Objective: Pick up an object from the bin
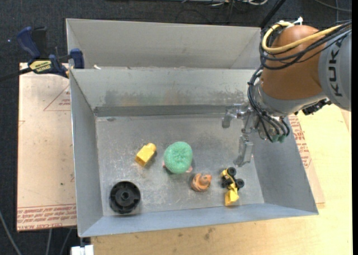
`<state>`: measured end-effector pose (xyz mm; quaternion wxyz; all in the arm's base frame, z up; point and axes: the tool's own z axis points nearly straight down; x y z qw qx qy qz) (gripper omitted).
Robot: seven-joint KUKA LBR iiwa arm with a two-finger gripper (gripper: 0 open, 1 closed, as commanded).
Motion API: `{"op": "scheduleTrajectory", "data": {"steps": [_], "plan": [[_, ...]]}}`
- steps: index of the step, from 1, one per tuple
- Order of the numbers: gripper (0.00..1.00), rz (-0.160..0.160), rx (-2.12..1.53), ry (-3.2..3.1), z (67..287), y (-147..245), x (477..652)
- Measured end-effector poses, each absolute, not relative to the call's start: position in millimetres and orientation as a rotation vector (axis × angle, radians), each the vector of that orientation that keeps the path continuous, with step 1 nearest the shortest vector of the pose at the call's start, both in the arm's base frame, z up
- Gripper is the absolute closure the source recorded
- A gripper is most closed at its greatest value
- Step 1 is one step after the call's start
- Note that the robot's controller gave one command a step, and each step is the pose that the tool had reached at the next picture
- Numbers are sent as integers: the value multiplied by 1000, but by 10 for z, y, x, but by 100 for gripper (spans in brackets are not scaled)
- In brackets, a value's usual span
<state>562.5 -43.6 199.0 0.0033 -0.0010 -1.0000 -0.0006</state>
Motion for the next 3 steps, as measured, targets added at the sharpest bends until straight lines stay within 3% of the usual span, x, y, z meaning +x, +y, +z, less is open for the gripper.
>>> {"op": "scheduleTrajectory", "data": {"steps": [1,2,3], "plan": [[0,-1,-1,-3143,2035,-435,5640],[0,-1,-72,-3149,1492,-465,5661],[0,-2,-327,-3126,973,-379,5415]]}}
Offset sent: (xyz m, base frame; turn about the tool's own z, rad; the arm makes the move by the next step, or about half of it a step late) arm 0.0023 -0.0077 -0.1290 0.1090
